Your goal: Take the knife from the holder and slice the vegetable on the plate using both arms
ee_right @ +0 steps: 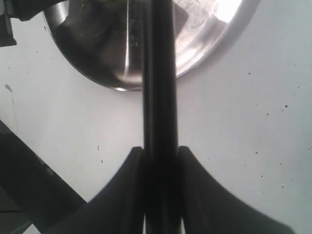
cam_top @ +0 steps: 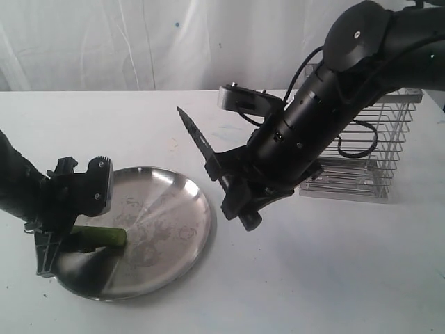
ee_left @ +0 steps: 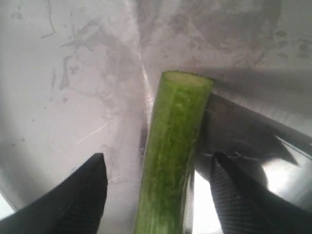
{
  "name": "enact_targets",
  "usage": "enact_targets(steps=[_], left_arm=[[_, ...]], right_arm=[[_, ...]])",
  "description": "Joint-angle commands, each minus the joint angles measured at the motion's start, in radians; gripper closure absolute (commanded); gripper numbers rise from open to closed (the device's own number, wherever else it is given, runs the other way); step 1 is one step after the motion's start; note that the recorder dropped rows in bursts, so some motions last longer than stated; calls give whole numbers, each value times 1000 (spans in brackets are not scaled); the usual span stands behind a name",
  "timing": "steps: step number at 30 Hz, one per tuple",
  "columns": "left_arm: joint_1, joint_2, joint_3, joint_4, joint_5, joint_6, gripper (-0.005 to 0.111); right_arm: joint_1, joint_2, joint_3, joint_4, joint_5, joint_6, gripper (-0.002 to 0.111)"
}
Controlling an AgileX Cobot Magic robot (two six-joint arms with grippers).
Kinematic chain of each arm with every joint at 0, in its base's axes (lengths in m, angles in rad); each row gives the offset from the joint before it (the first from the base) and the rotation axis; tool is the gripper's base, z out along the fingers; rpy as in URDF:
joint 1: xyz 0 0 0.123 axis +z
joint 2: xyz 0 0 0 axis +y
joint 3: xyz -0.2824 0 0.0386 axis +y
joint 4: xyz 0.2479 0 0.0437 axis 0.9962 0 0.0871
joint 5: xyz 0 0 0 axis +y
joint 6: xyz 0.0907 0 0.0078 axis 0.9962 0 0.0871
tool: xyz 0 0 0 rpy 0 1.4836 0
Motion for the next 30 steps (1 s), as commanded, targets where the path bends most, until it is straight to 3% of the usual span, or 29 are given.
enact_targets(steps=[1,4,10,13,16,21,30], left_arm=[[-3,23,7,-10,8,3,42],[-3,34,7,-10,14,1,49],[-3,39,7,-15,59,-31,95],[-3,25,2,-57,61,-130,107],[-3,10,-34,-128,61,-235,107],[-3,7,-102,-276,98,-270,107],[-3,92,-100,-193,112,-270,107]], right_arm=[[-9,-40,-4,11,2,0,108],[-9,-49,-4,11,-7,0,108],[-9,-51,-4,11,-17,0,108],[-9,-51,-4,11,-26,0,108],[-9,-51,-4,11,-38,0,108],[-9,-49,-4,11,-62,25,108],[-9,-37,-4,15,-41,25,108]])
